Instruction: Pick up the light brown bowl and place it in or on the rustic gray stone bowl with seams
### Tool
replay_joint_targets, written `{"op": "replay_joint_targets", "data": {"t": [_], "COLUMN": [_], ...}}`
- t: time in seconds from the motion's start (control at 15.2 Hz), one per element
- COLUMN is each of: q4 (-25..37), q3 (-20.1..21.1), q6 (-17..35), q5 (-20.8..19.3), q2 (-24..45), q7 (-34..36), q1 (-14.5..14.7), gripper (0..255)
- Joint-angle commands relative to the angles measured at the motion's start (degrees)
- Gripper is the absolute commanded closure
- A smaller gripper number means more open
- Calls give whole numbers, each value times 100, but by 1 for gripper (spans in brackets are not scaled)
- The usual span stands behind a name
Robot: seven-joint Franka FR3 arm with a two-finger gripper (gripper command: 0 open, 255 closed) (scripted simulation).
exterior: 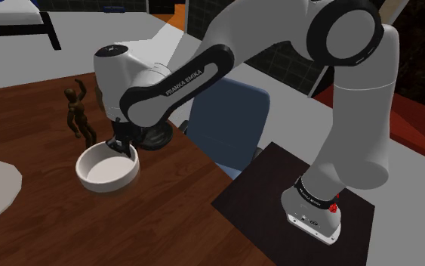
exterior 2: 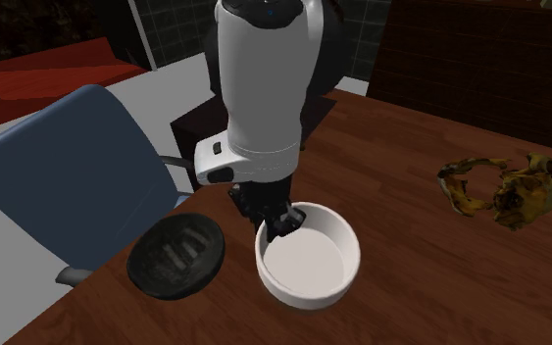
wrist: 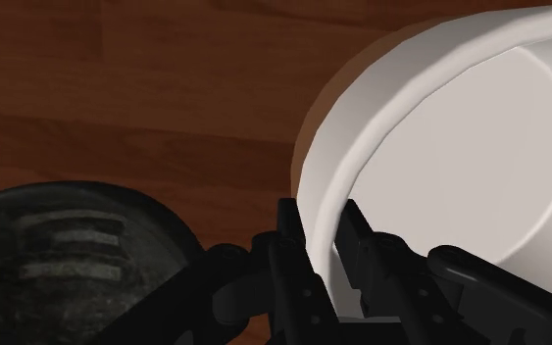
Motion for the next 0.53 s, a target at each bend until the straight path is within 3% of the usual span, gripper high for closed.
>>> {"op": "replay_joint_targets", "data": {"t": [0.0,0.46], "q4": [10,157], "q3": [28,103], "q6": [-112,-530], "q5": [49,190], "q2": [-112,-398], "q7": [-37,-133], "q1": [-27,-75], "gripper": [255,255]}}
